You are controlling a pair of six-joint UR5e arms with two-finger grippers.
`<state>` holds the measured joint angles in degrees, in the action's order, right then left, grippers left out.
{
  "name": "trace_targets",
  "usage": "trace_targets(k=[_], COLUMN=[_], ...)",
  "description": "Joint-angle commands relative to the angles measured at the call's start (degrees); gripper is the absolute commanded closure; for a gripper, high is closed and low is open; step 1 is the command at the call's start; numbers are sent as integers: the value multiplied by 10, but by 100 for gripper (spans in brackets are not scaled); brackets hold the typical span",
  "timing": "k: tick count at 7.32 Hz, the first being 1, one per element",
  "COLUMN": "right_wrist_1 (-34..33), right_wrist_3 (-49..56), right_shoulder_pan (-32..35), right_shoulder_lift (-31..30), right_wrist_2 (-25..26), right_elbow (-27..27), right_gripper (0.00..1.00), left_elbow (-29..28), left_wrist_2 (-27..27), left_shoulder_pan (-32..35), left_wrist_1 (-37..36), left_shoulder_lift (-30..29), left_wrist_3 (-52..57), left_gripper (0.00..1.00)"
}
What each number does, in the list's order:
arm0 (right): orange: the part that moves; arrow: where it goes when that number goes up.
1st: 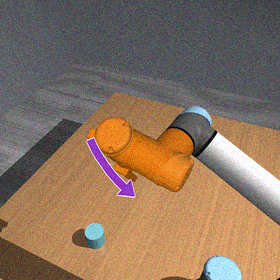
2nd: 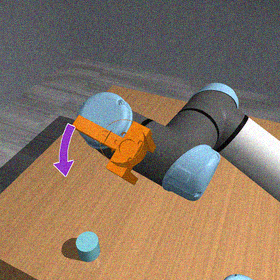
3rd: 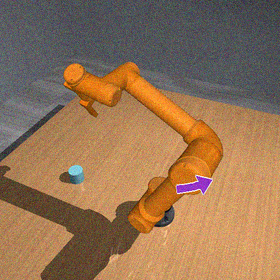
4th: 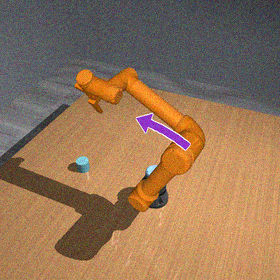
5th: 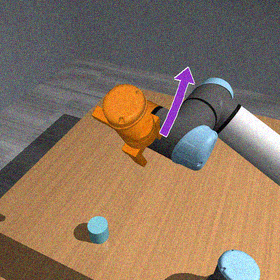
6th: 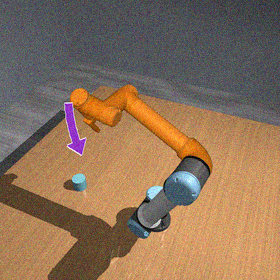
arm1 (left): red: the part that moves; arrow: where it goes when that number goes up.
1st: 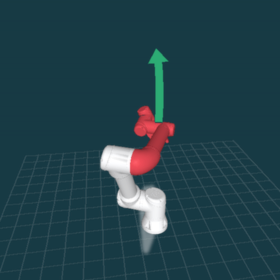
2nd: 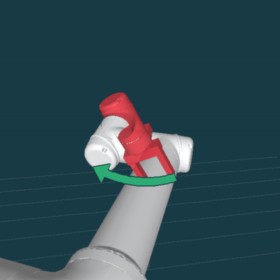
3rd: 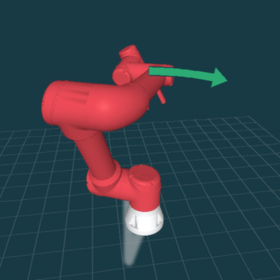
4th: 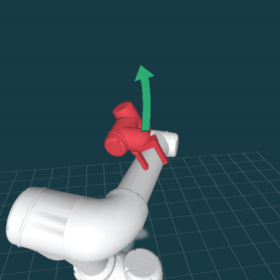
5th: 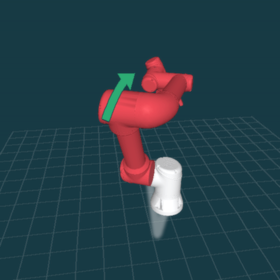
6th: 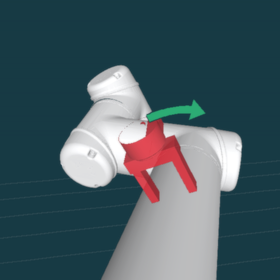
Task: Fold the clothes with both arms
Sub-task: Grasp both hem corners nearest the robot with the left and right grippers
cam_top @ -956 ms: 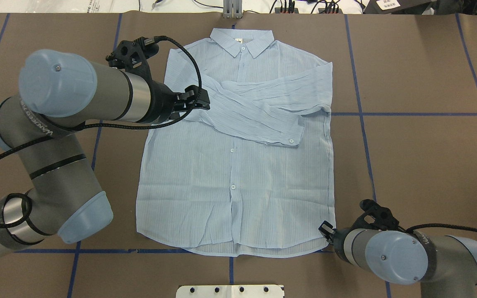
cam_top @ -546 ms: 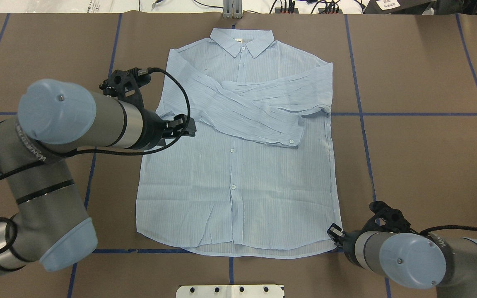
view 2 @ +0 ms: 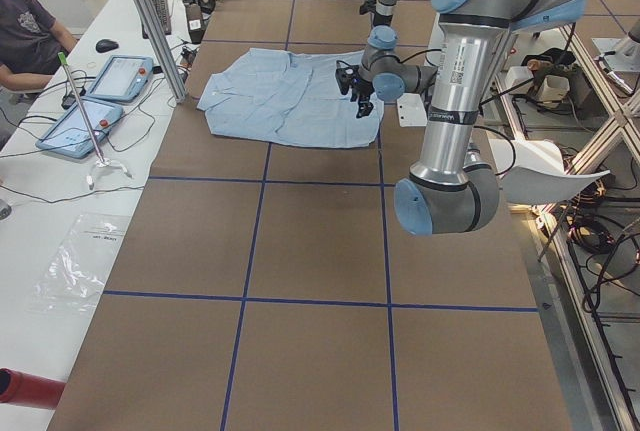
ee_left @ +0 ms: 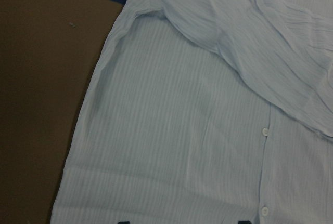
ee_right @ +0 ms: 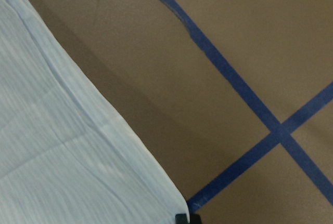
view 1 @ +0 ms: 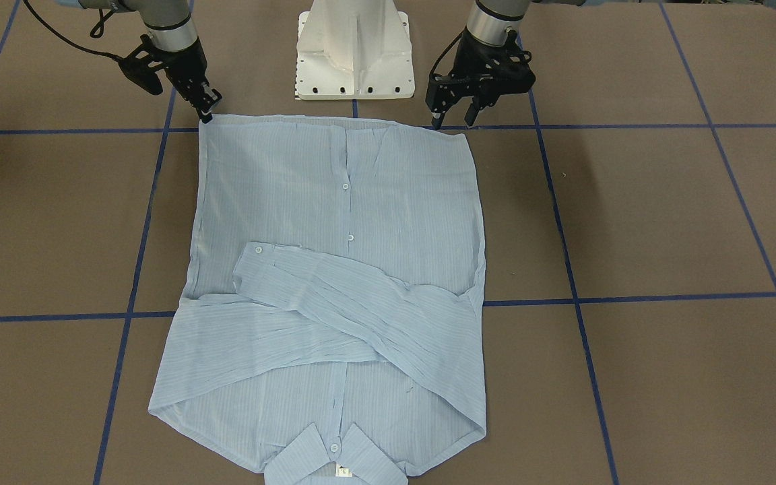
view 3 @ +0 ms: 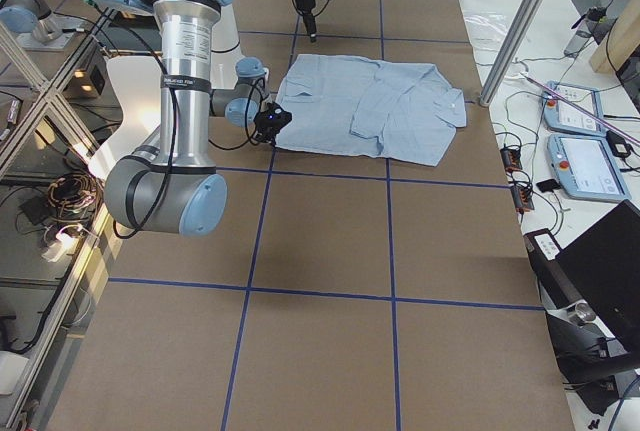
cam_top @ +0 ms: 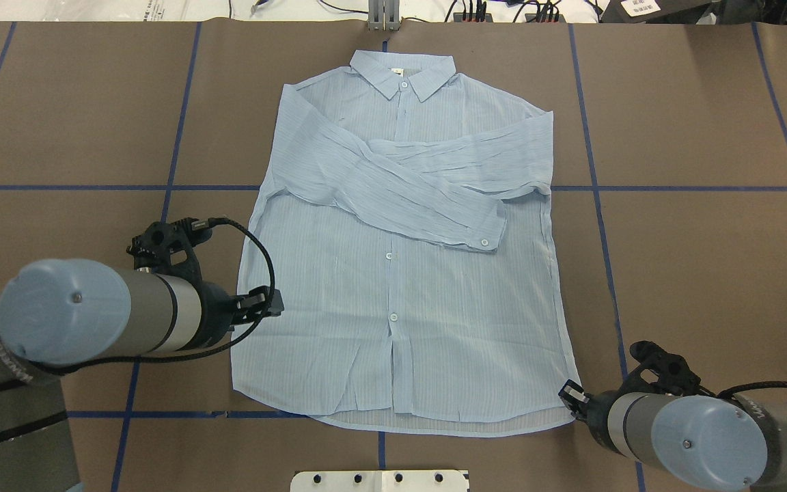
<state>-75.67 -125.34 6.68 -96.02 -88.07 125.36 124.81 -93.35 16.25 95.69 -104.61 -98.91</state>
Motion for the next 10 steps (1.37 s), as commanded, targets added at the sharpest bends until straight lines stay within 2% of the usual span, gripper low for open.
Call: trace_targets(k=[1, 3, 8, 10], right_wrist_1=[0, 0, 0, 0], right_wrist_3=[0, 0, 3, 3], right_shoulder_pan=[-3, -3, -4, -3], right_shoulder_lift=[-8, -15, -21, -21], right_wrist_2=[1, 3, 5, 5], right_elbow=[2, 3, 6, 7], right_gripper=[100, 100, 100, 100], left_elbow=[2, -9, -63, -68], left_wrist_2=[18, 36, 36, 36], left_shoulder_pan=[-49, -59, -67, -68], left_wrist_1=[-54, -60, -60, -59], left_shoulder_lift=[3, 4, -9, -16], left_wrist_3=[-51, -51, -55, -53], left_gripper=[30, 33, 41, 45])
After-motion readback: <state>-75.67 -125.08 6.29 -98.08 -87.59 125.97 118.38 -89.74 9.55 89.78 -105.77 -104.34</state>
